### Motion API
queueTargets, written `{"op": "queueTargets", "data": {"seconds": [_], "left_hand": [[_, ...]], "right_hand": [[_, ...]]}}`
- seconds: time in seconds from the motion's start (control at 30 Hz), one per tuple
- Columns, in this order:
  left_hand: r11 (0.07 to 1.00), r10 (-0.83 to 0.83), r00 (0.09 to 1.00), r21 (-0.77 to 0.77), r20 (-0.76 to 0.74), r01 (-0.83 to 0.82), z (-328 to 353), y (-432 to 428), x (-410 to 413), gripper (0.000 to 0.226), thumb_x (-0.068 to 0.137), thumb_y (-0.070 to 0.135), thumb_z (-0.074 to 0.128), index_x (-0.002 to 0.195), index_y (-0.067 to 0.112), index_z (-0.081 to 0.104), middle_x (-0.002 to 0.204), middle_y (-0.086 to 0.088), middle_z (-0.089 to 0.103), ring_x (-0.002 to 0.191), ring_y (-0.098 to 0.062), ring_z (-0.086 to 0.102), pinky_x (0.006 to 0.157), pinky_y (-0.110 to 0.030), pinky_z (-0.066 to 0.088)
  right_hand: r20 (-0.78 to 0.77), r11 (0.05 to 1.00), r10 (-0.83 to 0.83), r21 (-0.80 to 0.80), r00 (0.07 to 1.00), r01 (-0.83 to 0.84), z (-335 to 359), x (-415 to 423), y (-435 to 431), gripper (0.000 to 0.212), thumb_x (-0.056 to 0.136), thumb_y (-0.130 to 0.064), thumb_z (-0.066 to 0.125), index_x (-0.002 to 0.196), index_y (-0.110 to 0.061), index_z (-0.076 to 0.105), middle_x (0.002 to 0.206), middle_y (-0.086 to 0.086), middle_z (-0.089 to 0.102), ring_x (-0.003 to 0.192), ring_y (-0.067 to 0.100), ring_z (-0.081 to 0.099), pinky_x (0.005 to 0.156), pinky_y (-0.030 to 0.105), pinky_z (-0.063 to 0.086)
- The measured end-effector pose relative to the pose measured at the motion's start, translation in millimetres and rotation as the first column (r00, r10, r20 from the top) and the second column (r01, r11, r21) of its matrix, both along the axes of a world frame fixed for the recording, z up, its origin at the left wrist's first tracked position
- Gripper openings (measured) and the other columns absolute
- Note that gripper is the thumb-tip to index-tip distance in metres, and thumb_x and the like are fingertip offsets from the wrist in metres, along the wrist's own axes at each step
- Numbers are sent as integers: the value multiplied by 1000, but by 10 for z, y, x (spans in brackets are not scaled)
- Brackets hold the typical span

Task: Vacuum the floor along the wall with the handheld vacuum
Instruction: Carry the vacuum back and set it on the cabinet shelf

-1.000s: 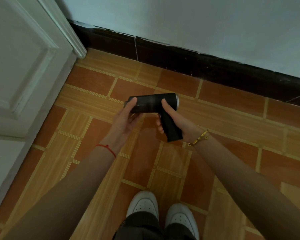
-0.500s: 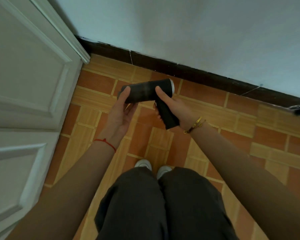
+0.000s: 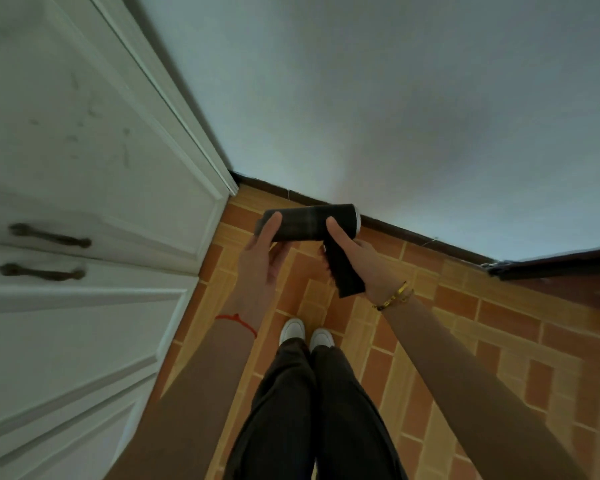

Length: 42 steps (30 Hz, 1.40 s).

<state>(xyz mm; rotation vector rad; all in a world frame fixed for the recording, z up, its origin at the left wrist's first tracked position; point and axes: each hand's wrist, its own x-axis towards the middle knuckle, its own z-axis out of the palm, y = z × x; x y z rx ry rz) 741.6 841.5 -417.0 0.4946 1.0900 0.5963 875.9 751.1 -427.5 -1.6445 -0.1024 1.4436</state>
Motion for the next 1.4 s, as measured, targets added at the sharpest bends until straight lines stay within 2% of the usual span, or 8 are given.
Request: {"op": "queueTargets", "data": {"seconds": [0.17, 0.37, 0.6, 0.77, 0.93, 1.03, 1.2, 1.4], "left_hand": [[997, -48, 999, 51, -14, 49, 1135, -213, -111, 22, 90, 25, 70, 111, 19, 69, 112, -2, 73, 110, -13, 68, 94, -28, 55], [996, -55, 998, 65, 12, 54, 1852, -468, -325, 12, 91, 23, 68, 102, 23, 73, 105, 4, 76, 108, -9, 69, 91, -25, 54], [998, 27, 1000, 59, 7, -28, 2091, -612, -518, 15, 89, 26, 71, 103, 20, 73, 105, 1, 76, 112, -15, 67, 94, -29, 55], [995, 80, 996, 64, 28, -82, 2259, -651, -627, 21, 89, 23, 70, 108, 13, 69, 94, 2, 79, 89, -7, 74, 72, -20, 57], [980, 185, 979, 53, 87, -190, 2317, -696, -757, 29, 88, 21, 71, 114, 11, 66, 117, -5, 69, 113, -15, 66, 80, -21, 56], [960, 277, 958, 20, 76, -279, 2396, -755, -870, 29, 88, 20, 71, 113, 9, 65, 115, -7, 67, 110, -16, 64, 80, -22, 57], [888, 461, 887, -12, 33, -461, 2460, -850, -1269, 52, 78, 26, 82, 121, 5, 63, 121, -14, 69, 111, -25, 67, 98, -39, 54], [773, 631, 774, 48, 42, -633, 2624, -998, -1834, 35, 85, 26, 74, 115, 10, 63, 110, -5, 69, 104, -16, 67, 78, -20, 58]], "right_hand": [[-11, 1000, 8, 15, 1000, -7, 1074, -95, -198, 64, 66, -68, 70, 86, -7, 70, 76, 8, 69, 60, 19, 63, 63, 31, 53], [75, 999, 42, 1, 996, -42, 1805, -254, -409, 56, 80, -63, 64, 78, -7, 70, 65, 4, 68, 54, 16, 63, 58, 27, 55], [93, 997, 65, 35, 994, -69, 2173, -450, -506, 53, 83, -59, 62, 79, -7, 68, 64, 4, 67, 55, 17, 63, 59, 28, 54], [92, 992, 109, 49, 990, -114, 2386, -563, -534, 50, 84, -59, 60, 75, -10, 66, 61, 3, 66, 51, 13, 62, 55, 24, 55], [146, 984, 153, 69, 977, -165, 2530, -663, -486, 47, 88, -55, 57, 74, -11, 63, 54, -1, 64, 42, 7, 60, 47, 15, 52], [150, 969, 221, 76, 964, -234, 2560, -759, -445, 47, 87, -57, 57, 73, -12, 62, 55, -1, 64, 43, 7, 60, 48, 17, 52], [152, 911, 387, 92, 910, -403, 2627, -1057, -282, 49, 85, -60, 57, 73, -13, 63, 53, -3, 65, 45, 9, 62, 49, 18, 53], [175, 771, 593, 159, 786, -617, 2658, -1595, -51, 54, 82, -65, 58, 75, -12, 66, 64, 4, 67, 55, 17, 63, 54, 24, 53]]}}
